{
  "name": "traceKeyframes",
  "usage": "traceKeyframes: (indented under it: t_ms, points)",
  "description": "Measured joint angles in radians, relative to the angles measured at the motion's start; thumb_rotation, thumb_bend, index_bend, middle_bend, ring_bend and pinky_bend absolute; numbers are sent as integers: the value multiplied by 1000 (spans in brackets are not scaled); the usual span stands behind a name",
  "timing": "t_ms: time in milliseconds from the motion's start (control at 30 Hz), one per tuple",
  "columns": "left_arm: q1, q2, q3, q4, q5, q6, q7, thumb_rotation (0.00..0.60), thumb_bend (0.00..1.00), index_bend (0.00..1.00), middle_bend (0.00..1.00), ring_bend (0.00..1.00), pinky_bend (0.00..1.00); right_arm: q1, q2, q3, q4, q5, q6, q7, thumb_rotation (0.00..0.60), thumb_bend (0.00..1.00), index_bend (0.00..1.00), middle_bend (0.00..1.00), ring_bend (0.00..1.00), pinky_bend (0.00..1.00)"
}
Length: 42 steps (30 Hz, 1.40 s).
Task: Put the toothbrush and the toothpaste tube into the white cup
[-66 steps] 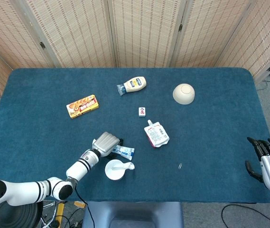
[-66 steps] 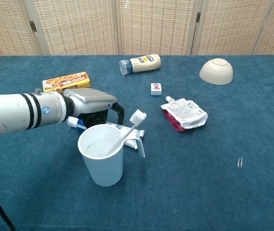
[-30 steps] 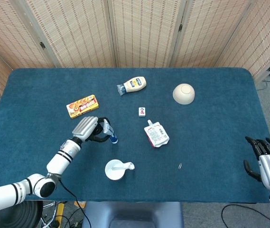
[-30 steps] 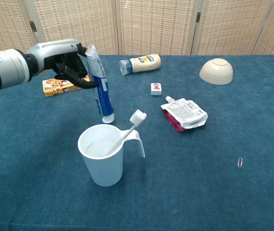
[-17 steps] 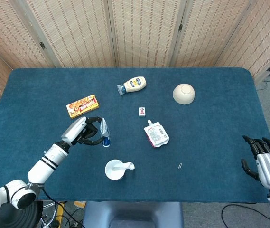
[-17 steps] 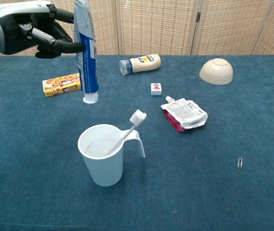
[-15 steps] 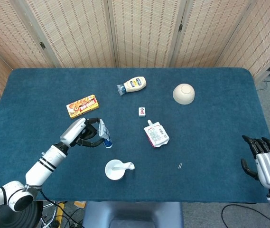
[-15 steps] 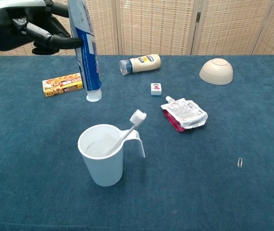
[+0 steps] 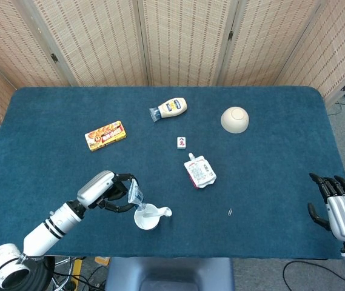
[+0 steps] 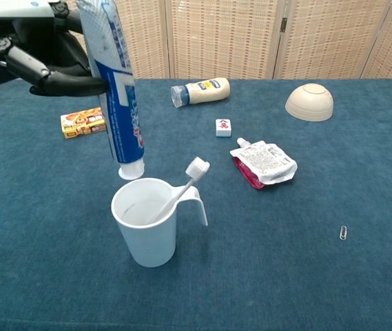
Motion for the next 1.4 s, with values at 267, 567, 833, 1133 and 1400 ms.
traceKeyframes:
  t_ms: [267,567,833,1133,1400]
  points:
    - [-13,-23,43,0,19,-4,34,600,345,709,1000,959,942,-2,2,-1,0,1,2,1,600,337,141,261,213,157]
    - [-30,-51,61,26,7,-14,62,600,345,673,1000,958,942,2,1,0,1,2,-4,1,600,337,141,261,214,157]
    - [-47,-58,81,53,-2,-43,106,600,345,486,1000,943,939,6,5,1,-1,4,-9,0,600,337,141,261,214,157]
    - [-60,-42,114,57,5,-70,119,600,343,241,1000,912,926,14,6,2,-10,3,-18,-10,600,337,141,261,214,157]
    - [-50,-31,116,56,2,-29,106,600,326,167,943,852,917,18,8,4,-22,3,-18,-21,600,337,141,261,213,157]
